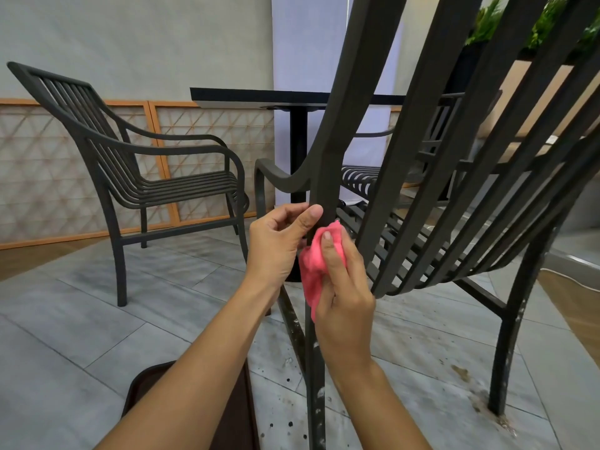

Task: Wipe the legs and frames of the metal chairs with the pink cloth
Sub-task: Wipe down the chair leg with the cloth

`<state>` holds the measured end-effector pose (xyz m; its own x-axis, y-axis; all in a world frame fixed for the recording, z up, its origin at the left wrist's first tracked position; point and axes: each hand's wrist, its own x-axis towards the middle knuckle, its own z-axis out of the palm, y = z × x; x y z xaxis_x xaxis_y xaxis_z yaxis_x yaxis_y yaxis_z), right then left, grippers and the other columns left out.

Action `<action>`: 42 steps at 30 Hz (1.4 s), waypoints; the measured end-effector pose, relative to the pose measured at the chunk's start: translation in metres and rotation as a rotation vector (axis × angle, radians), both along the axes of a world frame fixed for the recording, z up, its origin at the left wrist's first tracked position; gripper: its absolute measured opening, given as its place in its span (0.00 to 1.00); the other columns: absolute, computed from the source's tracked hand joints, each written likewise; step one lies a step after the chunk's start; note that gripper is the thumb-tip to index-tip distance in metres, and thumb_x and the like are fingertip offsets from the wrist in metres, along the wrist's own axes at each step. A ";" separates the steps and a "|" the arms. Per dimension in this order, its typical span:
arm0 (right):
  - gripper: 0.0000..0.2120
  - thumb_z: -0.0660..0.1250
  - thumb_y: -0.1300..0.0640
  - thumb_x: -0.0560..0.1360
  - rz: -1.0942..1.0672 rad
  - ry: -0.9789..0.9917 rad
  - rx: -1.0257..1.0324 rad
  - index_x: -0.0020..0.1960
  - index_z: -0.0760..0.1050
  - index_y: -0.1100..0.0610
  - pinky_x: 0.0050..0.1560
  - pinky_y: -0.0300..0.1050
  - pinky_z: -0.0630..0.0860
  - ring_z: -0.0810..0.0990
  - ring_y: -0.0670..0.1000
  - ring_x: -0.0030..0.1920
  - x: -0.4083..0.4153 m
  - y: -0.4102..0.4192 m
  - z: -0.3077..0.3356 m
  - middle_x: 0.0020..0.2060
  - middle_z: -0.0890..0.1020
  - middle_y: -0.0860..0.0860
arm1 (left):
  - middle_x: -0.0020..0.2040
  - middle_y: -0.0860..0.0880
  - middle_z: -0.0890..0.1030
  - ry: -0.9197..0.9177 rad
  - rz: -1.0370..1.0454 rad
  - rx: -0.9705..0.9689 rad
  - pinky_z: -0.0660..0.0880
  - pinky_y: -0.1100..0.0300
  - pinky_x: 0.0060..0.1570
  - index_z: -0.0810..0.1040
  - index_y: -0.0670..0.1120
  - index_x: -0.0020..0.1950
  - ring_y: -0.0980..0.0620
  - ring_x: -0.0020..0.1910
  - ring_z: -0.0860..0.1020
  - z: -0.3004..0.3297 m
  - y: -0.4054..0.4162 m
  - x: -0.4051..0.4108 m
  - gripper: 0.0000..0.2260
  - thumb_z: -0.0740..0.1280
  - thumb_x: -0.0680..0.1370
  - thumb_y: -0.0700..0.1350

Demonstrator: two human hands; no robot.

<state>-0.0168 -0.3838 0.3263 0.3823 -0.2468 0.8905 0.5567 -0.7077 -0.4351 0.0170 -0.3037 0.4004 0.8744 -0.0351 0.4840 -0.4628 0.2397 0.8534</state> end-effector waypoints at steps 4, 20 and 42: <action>0.20 0.52 0.59 0.79 -0.004 0.015 -0.011 0.69 0.68 0.57 0.65 0.51 0.71 0.69 0.54 0.68 0.001 -0.001 -0.013 0.68 0.69 0.57 | 0.32 0.58 0.81 -0.005 -0.009 0.004 0.74 0.68 0.33 0.81 0.48 0.43 0.60 0.34 0.79 -0.001 -0.001 0.001 0.09 0.70 0.66 0.49; 0.22 0.63 0.61 0.76 -0.034 0.151 -0.105 0.69 0.67 0.54 0.58 0.55 0.76 0.72 0.58 0.64 -0.014 -0.006 -0.042 0.67 0.70 0.58 | 0.40 0.52 0.84 0.016 -0.028 -0.004 0.80 0.59 0.43 0.81 0.48 0.44 0.53 0.44 0.83 -0.001 0.001 -0.003 0.10 0.70 0.66 0.51; 0.24 0.63 0.71 0.72 -0.296 0.065 -0.404 0.67 0.68 0.66 0.45 0.50 0.79 0.69 0.61 0.52 -0.007 0.011 -0.023 0.68 0.63 0.59 | 0.31 0.56 0.79 0.099 -0.003 0.122 0.70 0.72 0.28 0.81 0.48 0.41 0.64 0.28 0.76 -0.013 0.010 -0.006 0.04 0.73 0.69 0.46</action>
<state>-0.0234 -0.3732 0.3037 0.4059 0.0066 0.9139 0.2876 -0.9501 -0.1209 0.0106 -0.2940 0.3874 0.9173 -0.0914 0.3875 -0.3744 0.1328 0.9177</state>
